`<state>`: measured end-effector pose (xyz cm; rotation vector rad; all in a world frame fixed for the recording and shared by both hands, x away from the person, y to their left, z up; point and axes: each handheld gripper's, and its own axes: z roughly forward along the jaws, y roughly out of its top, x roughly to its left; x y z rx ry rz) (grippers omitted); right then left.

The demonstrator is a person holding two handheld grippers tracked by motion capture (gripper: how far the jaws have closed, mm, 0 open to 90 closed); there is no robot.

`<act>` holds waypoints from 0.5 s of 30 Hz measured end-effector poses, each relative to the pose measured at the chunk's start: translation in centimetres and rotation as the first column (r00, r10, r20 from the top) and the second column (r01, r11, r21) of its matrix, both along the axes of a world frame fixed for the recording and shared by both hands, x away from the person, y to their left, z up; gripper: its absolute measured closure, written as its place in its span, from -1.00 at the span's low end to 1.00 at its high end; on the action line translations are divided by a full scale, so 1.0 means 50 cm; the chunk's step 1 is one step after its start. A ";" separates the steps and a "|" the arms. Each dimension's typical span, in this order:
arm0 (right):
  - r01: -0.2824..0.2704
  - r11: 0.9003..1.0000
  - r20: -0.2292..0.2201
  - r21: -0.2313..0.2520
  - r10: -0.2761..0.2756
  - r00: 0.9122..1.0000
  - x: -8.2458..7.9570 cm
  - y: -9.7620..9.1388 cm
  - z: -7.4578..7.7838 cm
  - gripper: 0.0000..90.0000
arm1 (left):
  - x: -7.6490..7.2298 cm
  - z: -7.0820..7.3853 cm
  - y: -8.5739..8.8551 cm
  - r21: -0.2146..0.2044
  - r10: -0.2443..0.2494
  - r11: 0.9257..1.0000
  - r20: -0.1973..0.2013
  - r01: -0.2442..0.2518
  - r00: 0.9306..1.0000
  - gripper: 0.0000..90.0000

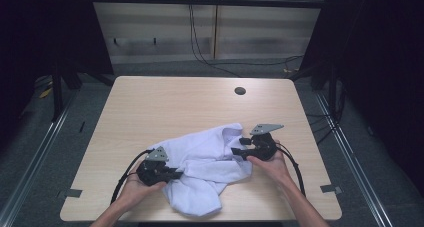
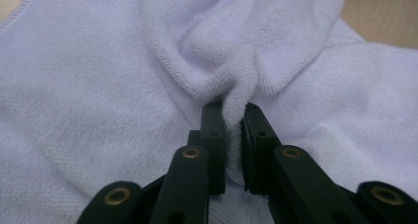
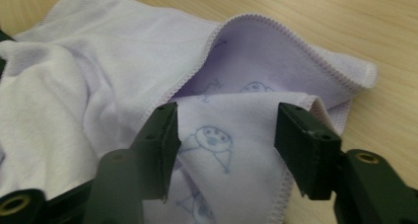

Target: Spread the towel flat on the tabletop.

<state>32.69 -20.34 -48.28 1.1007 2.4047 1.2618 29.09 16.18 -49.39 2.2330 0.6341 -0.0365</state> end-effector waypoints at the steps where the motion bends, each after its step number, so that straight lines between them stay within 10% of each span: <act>1: -0.008 1.000 -0.006 -0.010 0.008 1.000 0.004 0.006 -0.005 -0.14 | -0.004 0.000 0.001 -0.009 0.001 1.000 -0.014 -0.001 1.000 0.77; 7: -0.084 0.994 -0.089 -0.065 0.078 0.993 0.000 0.040 -0.039 -0.19 | -0.035 0.001 -0.005 -0.031 -0.041 0.999 -0.058 0.039 0.997 0.51; 15: -0.052 0.991 -0.027 -0.125 0.049 0.998 0.001 0.077 -0.041 0.37 | -0.011 0.045 0.019 -0.127 0.033 0.991 -0.035 -0.037 0.999 0.09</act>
